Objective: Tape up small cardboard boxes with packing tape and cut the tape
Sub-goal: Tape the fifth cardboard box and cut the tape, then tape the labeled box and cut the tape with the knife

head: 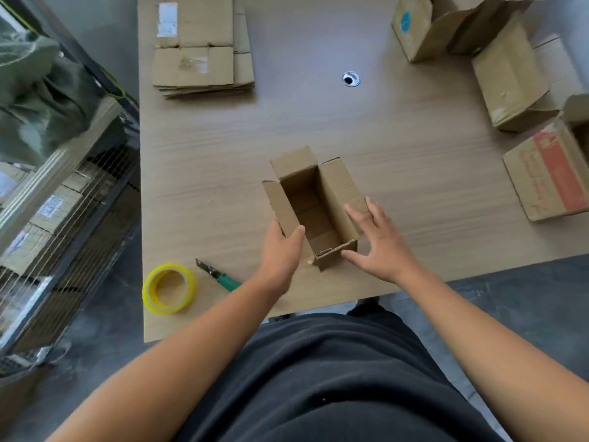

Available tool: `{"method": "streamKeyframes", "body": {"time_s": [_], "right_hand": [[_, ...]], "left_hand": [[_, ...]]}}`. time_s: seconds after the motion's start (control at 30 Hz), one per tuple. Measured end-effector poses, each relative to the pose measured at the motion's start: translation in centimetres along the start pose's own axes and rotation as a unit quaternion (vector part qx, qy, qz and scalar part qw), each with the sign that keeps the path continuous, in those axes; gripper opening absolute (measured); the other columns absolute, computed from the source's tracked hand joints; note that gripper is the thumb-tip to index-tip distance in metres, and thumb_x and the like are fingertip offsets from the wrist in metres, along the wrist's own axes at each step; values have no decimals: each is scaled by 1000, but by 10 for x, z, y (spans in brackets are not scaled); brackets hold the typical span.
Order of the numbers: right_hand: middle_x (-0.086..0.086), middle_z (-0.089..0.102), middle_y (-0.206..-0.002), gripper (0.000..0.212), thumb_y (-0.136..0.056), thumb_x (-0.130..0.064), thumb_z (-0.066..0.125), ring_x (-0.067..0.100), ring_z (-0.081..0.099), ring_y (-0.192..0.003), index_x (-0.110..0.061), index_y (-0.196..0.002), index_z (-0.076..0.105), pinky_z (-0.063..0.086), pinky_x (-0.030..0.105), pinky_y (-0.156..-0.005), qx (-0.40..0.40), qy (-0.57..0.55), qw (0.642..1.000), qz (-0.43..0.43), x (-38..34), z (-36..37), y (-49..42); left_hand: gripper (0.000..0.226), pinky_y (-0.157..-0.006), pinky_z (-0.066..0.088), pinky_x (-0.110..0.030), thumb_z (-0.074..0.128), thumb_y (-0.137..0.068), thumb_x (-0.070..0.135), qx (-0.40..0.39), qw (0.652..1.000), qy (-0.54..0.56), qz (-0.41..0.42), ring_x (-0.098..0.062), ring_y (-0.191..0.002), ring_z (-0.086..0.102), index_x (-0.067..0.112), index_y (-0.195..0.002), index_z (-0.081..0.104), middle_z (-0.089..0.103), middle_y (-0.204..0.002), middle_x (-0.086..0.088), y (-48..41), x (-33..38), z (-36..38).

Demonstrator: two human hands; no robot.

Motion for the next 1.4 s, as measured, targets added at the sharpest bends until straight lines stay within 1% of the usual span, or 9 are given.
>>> {"method": "streamKeyframes", "body": {"time_s": [0.1,0.37,0.47,0.6,0.87,1.03,1.13,1.27,1.4], "right_hand": [[-4,2,-169,74,-86,-68,48,15,-4,-155,-55,-153,20,10,58,-123,33,-85,995,-30,2,-30,-3],[3,37,-159,62,-93,-44,56,15,25,-151,-22,-151,44,23,45,-123,224,-151,963,4,91,-196,-17],[6,33,-161,58,-98,-34,59,20,21,-152,-21,-152,42,20,46,-124,228,-109,966,50,143,-251,-38],[0,28,-164,57,-100,-33,57,14,12,-154,-22,-153,40,11,32,-123,240,-105,961,91,215,-313,-71],[6,27,-165,59,-102,-41,48,23,8,-155,-18,-154,37,9,46,-126,177,43,982,42,278,-359,-142],[7,25,-165,60,-103,-48,41,26,4,-156,-20,-155,36,5,47,-126,137,80,987,13,258,-356,-164],[6,26,-165,60,-103,-49,38,25,7,-156,-21,-156,36,5,46,-127,128,73,989,-19,219,-353,-182],[8,23,-166,61,-103,-49,37,26,7,-155,-20,-156,33,4,46,-125,95,73,989,-87,125,-329,-232],[9,20,-167,62,-104,-51,34,26,6,-155,-18,-157,30,4,46,-125,54,82,981,-165,8,-281,-288]], "left_hand": [[34,-98,54,-45,54,-100,18,44,998,25,25,-20,-109,65,22,-133,55,68,-117,0,-3,16,12],[7,-77,62,-47,56,-95,25,35,994,-10,104,-25,-95,70,31,-95,59,70,-101,-1,-56,140,142],[12,-72,63,-51,54,-100,21,7,997,-8,77,-28,-94,69,28,-91,58,68,-101,-5,-94,178,216],[19,-71,62,-53,49,-101,18,-25,999,-8,46,-31,-98,68,19,-117,61,66,-112,-10,-148,212,312],[19,-64,63,-45,48,-104,21,-28,997,-59,33,-32,-98,62,16,-122,51,58,-120,-13,-223,231,428],[25,-80,61,-44,46,-103,39,20,983,-151,106,-19,-95,62,20,-119,51,61,-121,-5,-221,248,403],[38,-93,43,-31,48,-101,47,41,948,-251,192,-11,-111,54,24,-130,53,57,-134,7,-211,275,353],[45,-113,28,-36,49,-103,43,98,859,-438,247,-23,-145,33,18,-140,53,43,-154,-2,-207,306,249],[53,-124,7,-44,41,-103,50,192,791,-552,183,-25,-154,9,22,-148,44,26,-164,-1,-214,317,111]]}}
Point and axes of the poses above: each hand's wrist, its own y-axis away from the middle knuckle, its own z-axis out of the palm, x = y × z, the point moved 10 cm from there along -y, towards the middle knuckle
